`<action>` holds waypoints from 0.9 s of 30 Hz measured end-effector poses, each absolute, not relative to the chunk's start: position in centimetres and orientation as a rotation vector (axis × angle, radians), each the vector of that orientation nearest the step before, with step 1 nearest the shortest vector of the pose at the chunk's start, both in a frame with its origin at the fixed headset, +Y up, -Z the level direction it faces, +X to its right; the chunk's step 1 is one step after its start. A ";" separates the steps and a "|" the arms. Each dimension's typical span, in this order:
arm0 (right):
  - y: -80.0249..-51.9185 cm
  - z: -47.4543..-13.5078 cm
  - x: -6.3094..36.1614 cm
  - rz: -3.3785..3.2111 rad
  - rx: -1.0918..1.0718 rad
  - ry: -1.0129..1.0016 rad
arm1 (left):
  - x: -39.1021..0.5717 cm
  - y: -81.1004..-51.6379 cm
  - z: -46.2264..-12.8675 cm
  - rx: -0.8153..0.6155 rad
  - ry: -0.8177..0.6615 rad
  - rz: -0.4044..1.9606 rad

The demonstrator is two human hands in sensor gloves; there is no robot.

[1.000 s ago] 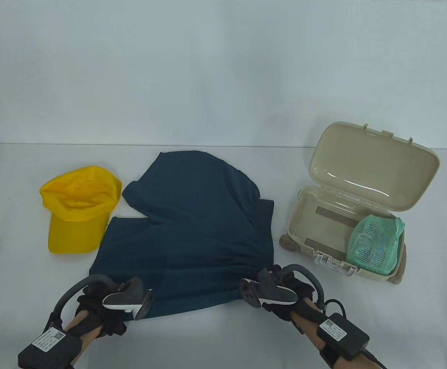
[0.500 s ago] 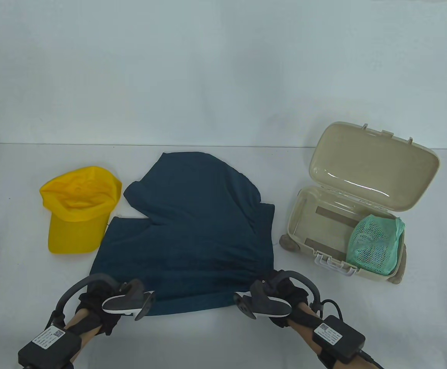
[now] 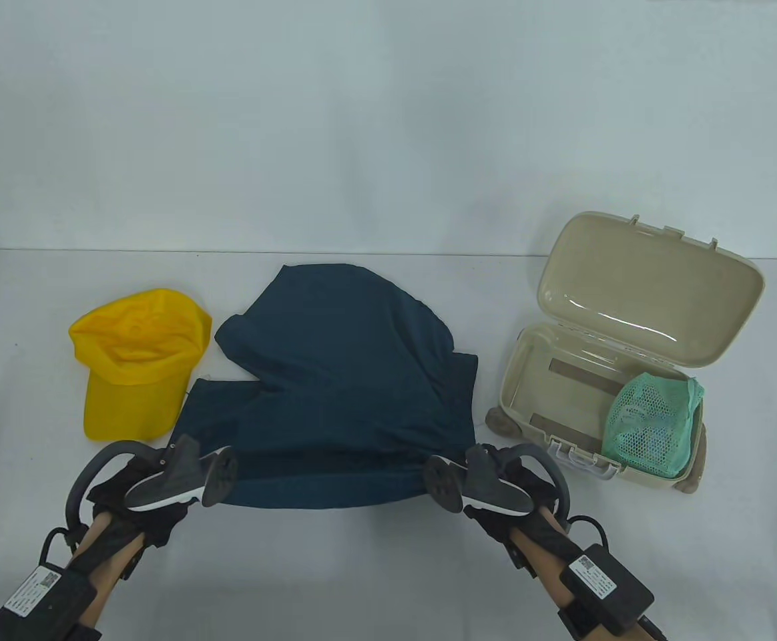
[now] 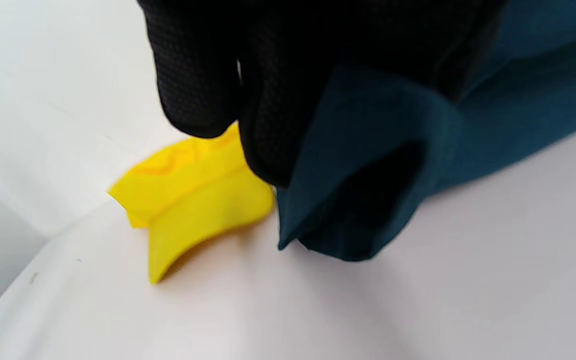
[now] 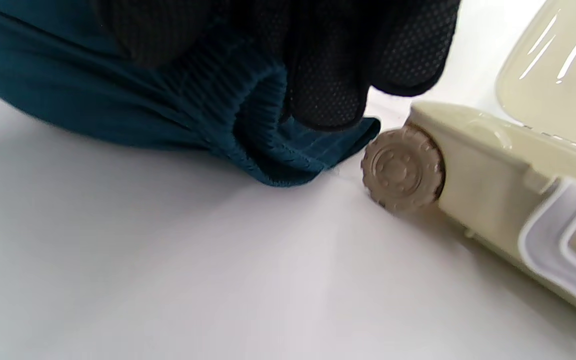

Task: Pack suitcase

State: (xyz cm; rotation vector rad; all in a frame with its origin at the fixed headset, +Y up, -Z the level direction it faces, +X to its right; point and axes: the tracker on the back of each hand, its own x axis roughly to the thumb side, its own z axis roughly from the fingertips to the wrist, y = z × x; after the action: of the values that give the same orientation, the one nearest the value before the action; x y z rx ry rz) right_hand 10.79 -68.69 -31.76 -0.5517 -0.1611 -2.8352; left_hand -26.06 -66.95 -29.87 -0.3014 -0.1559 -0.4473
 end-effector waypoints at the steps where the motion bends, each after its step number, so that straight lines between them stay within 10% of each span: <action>1: -67.9 -31.8 11.0 -2.871 -0.548 -0.145 | -26.4 -65.9 -29.9 -0.275 -0.144 -0.421; 17: -58.4 -33.1 12.9 -3.222 -0.723 -0.367 | -27.1 -52.0 -31.0 0.014 -0.056 -0.422; 27: -62.3 -38.2 13.8 -3.210 -0.307 -0.650 | -22.4 -54.4 -41.6 0.043 0.065 -0.522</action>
State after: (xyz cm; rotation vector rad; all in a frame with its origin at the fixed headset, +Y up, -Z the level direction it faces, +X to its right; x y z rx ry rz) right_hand 13.76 -62.29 -38.17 -0.3075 -0.6505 -3.2104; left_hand -22.35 -54.41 -41.65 0.0433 0.0655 -0.5217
